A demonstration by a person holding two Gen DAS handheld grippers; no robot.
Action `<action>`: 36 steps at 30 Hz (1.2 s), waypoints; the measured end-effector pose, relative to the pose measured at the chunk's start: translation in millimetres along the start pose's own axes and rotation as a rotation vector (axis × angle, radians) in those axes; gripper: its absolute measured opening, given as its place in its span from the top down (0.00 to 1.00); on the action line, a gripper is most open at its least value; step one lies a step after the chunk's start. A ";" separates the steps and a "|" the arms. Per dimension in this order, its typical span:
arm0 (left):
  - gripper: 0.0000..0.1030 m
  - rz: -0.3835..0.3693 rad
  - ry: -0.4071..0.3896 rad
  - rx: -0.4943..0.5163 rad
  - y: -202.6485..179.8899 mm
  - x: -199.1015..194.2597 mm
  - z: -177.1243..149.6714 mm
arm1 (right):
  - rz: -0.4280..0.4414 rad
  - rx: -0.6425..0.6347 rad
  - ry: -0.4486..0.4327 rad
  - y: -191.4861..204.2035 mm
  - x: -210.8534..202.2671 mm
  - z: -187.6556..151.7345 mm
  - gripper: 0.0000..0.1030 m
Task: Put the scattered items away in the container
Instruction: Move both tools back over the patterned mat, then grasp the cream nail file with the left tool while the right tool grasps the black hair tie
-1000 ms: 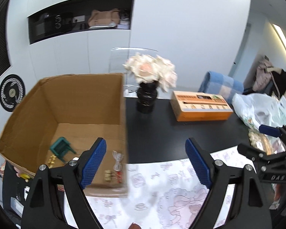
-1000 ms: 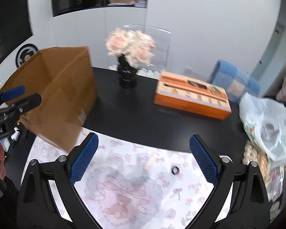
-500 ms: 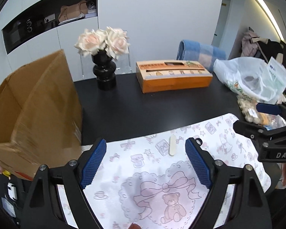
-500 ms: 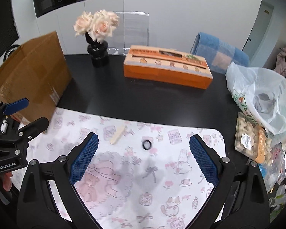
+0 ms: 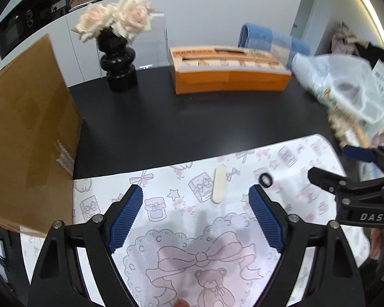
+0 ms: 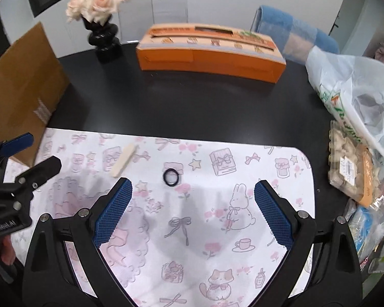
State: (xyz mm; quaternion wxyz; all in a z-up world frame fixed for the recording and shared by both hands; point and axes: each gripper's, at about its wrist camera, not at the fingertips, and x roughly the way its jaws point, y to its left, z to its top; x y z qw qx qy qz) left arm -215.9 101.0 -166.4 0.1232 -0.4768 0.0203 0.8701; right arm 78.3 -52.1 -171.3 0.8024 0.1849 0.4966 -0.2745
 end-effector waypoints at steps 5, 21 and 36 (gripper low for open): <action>0.19 0.033 0.044 0.006 -7.8 36.0 -1.4 | 0.013 0.010 0.053 -6.2 33.3 -0.4 0.05; 0.19 0.112 0.184 -0.014 -21.7 110.1 -1.6 | 0.042 -0.015 0.171 -8.9 86.4 -11.4 0.16; 0.32 0.075 0.241 -0.059 -25.1 127.4 7.2 | 0.081 -0.011 0.166 -8.8 97.4 -2.7 0.39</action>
